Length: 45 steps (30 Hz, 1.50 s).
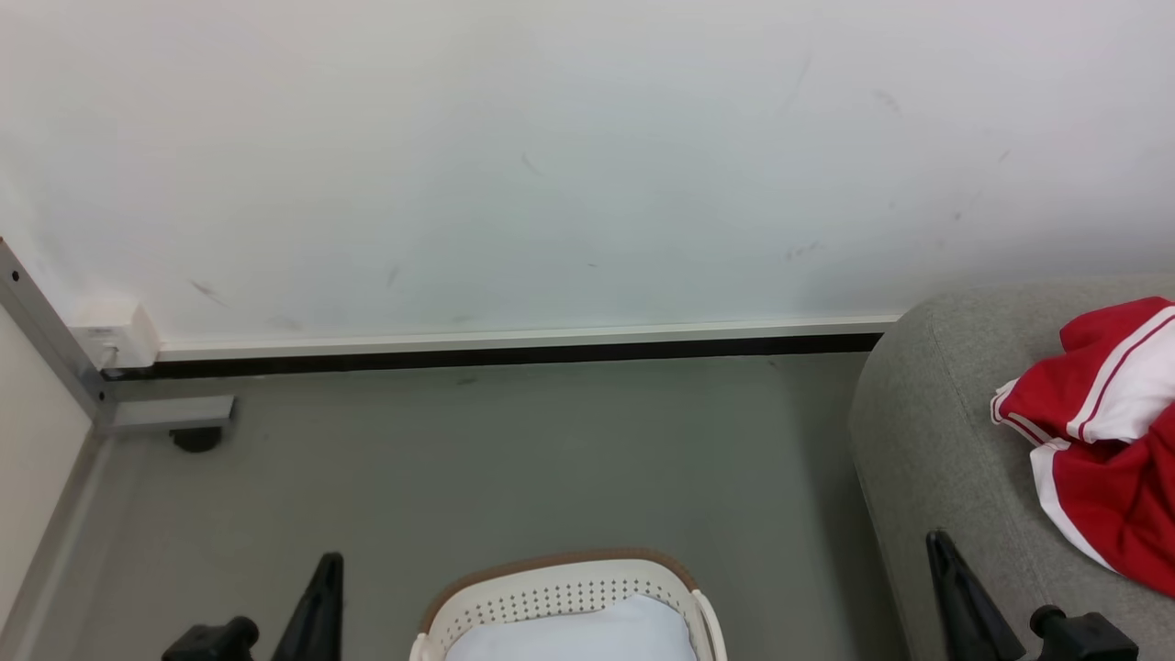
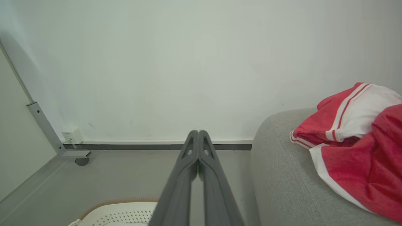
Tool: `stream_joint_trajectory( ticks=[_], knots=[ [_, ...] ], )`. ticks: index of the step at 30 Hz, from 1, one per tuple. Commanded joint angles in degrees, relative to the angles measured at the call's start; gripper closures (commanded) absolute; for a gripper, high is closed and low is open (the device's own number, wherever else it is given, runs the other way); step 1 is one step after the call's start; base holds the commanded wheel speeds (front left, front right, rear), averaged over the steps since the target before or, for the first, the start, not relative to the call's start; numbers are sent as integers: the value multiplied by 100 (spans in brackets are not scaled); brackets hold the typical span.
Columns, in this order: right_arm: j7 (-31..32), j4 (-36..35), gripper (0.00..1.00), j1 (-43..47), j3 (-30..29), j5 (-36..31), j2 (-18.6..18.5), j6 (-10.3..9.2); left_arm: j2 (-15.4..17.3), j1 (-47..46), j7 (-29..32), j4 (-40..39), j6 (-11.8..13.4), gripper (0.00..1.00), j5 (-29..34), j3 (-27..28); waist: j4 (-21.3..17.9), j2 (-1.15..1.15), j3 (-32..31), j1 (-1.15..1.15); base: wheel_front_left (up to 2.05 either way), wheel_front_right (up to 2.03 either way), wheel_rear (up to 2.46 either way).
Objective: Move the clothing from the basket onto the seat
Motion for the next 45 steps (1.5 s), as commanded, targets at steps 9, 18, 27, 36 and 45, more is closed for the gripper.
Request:
stream_joint_trajectory(
  ticks=[9,18,27,36,45],
  knots=[
    [269,-99,100,-122,-169,1078,-2,0,8,-139,300,-113,-2,100,-1052,126,33,0,21,0,0,0,0],
    [476,-116,100,-171,-288,1836,2,-1,-12,-177,502,-162,-3,100,-1819,185,60,0,38,0,0,0,0],
    [688,-132,100,-219,-410,2609,7,-2,-33,-223,711,-202,-5,100,-2597,254,91,0,58,0,0,0,0],
    [880,-146,100,-267,-524,3307,12,-3,-51,-267,904,-233,-6,100,-3301,319,121,0,78,0,0,0,0],
    [1058,-158,100,-297,-624,3941,17,-4,-68,-304,1084,-264,-8,100,-3946,377,152,0,98,0,0,0,0]
  ],
)
